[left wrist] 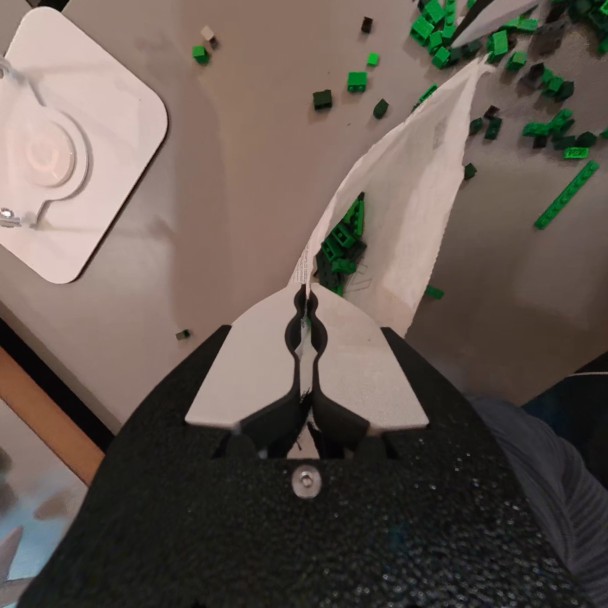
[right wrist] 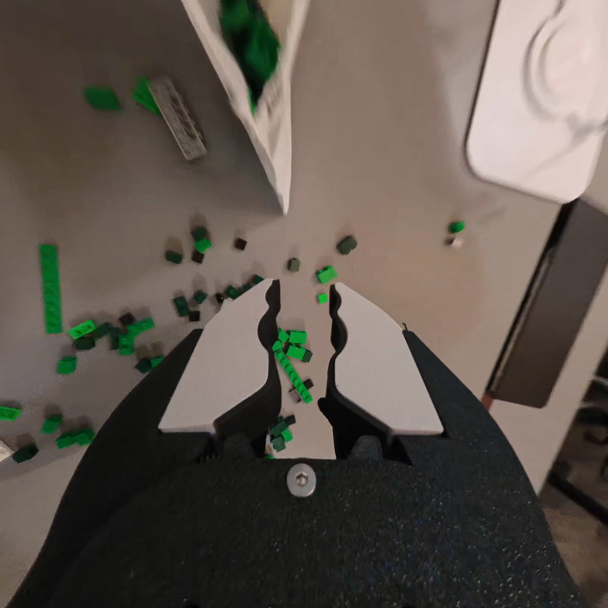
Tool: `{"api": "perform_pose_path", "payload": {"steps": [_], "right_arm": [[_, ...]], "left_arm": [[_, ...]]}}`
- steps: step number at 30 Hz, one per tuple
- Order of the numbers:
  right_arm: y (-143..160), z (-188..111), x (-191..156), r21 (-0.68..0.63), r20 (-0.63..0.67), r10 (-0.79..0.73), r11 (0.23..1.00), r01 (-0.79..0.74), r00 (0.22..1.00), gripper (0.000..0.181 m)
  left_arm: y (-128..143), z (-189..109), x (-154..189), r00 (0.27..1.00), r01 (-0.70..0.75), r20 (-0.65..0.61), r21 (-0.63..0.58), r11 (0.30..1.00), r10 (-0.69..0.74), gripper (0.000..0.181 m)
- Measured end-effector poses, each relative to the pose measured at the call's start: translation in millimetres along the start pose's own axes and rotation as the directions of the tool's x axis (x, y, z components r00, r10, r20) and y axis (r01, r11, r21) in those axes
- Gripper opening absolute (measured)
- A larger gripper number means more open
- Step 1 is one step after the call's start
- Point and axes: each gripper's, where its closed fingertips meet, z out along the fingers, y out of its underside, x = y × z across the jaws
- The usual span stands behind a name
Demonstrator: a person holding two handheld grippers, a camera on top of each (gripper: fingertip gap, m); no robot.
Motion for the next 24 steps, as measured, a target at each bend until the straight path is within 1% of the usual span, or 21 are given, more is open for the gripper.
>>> {"api": "perform_pose_path", "payload": {"steps": [1, 4, 6, 11, 12, 13, 14, 16, 17, 19, 22, 24], "right_arm": [[7.4, 13.0, 0.8, -0.021, 0.023, 0.031, 0.999, -0.03, 0.999, 0.027], [17.9, 44.3, 7.4, -0.037, 0.07, 0.127, 0.992, -0.124, 0.989, 0.027], [24.4, 58.9, 15.3, -0.059, 0.056, 0.13, 0.99, -0.127, 0.99, 0.029], [30.9, 74.2, 21.2, -0.092, 0.083, 0.169, 0.983, -0.161, 0.982, 0.028], [32.2, 75.7, 20.1, -0.099, 0.092, 0.163, 0.983, -0.154, 0.982, 0.025], [33.2, 76.3, 19.1, -0.102, 0.098, 0.151, 0.985, -0.141, 0.984, 0.014], [32.8, 75.3, 18.8, -0.095, 0.095, 0.141, 0.987, -0.132, 0.985, 0.01], [30.1, 65.3, 21.1, -0.079, 0.06, 0.127, 0.989, -0.122, 0.99, 0.01], [24.5, 55.1, 22.9, -0.052, 0.03, 0.11, 0.993, -0.108, 0.994, 0.01], [5.6, 24.8, 27.5, 0.021, -0.054, 0.069, 0.997, -0.068, 0.996, 0.01], [-37.5, -29.2, 27.2, 0.162, -0.179, -0.001, 0.986, 0.03, 0.984, 0.01], [-73.4, -56.1, 15.1, 0.263, -0.219, -0.082, 0.955, 0.14, 0.972, 0.01]], "left_arm": [[1.8, -0.4, -1.9, 1.0, 0.011, 0.001, 0.002, 1.0, -0.011, 0.0], [4.0, -1.4, -3.5, 1.0, 0.02, 0.006, 0.002, 1.0, -0.02, 0.0], [3.8, -0.9, -3.4, 1.0, 0.016, 0.008, -0.003, 1.0, -0.016, 0.0], [2.5, 1.0, -2.4, 1.0, 0.003, 0.01, -0.016, 1.0, -0.002, 0.0], [2.3, 0.9, -2.0, 1.0, 0.0, 0.009, -0.015, 1.0, 0.0, 0.0], [2.1, 0.9, -2.0, 1.0, -0.001, 0.01, -0.015, 1.0, 0.002, 0.0], [1.9, 0.8, -2.1, 1.0, -0.002, 0.012, -0.014, 1.0, 0.002, 0.0], [1.6, 0.4, -2.8, 1.0, -0.002, 0.017, -0.014, 1.0, 0.003, 0.0], [1.3, 0.2, -2.6, 1.0, -0.004, 0.018, -0.013, 1.0, 0.004, 0.0], [0.2, 0.1, -2.2, 1.0, -0.008, 0.018, -0.01, 1.0, 0.008, 0.0], [-0.9, 1.1, -1.3, 1.0, -0.014, 0.018, -0.015, 1.0, 0.014, 0.0], [-1.7, 1.7, -0.6, 1.0, -0.019, 0.018, -0.019, 1.0, 0.02, 0.0]]}}
